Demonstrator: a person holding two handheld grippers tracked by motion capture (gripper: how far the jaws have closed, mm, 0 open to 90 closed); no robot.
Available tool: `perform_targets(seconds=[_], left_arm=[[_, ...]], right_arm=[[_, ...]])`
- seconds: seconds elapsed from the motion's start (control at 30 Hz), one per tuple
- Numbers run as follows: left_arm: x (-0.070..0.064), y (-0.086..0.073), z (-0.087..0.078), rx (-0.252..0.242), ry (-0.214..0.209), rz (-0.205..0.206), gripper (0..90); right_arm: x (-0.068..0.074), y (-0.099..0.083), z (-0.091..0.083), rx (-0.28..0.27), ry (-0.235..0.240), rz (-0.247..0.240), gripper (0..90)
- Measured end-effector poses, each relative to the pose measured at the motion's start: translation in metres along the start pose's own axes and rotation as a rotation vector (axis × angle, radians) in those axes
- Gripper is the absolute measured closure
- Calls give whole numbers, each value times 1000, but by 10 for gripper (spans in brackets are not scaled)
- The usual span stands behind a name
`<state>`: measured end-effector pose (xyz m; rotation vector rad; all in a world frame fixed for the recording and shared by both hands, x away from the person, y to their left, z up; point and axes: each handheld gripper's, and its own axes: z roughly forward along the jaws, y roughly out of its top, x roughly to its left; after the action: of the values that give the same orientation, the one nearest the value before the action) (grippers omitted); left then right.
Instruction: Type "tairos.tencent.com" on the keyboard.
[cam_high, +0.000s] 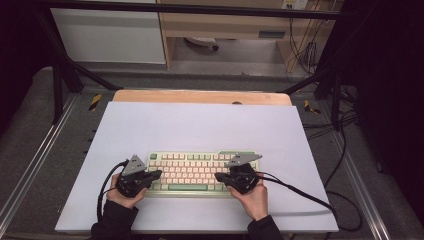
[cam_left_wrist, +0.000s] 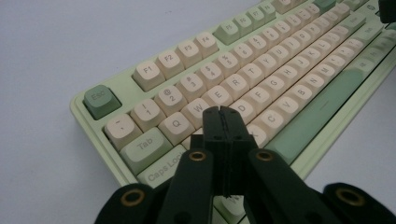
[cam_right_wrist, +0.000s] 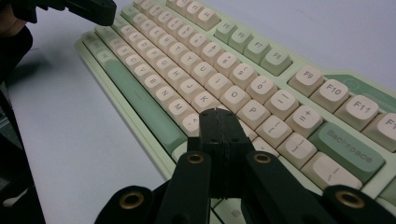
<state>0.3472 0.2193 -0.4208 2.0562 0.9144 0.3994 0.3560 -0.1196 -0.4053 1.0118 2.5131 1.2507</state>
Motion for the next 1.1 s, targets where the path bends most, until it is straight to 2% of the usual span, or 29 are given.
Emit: perform_targets(seconds=[0.4, 0.63, 0.97, 1.1], left_arm=[[2, -1, -2, -5, 2, -7, 900], [2, -1, -2, -4, 2, -7, 900], [2, -1, -2, -4, 3, -6, 900], [2, -1, -2, -4, 4, -6, 900]], right_arm=[[6, 7, 18, 21, 6, -14, 900], [5, 6, 27, 36, 9, -2, 900], [5, 1, 31, 74, -8, -16, 900], [6, 1, 32, 70, -12, -18, 900]])
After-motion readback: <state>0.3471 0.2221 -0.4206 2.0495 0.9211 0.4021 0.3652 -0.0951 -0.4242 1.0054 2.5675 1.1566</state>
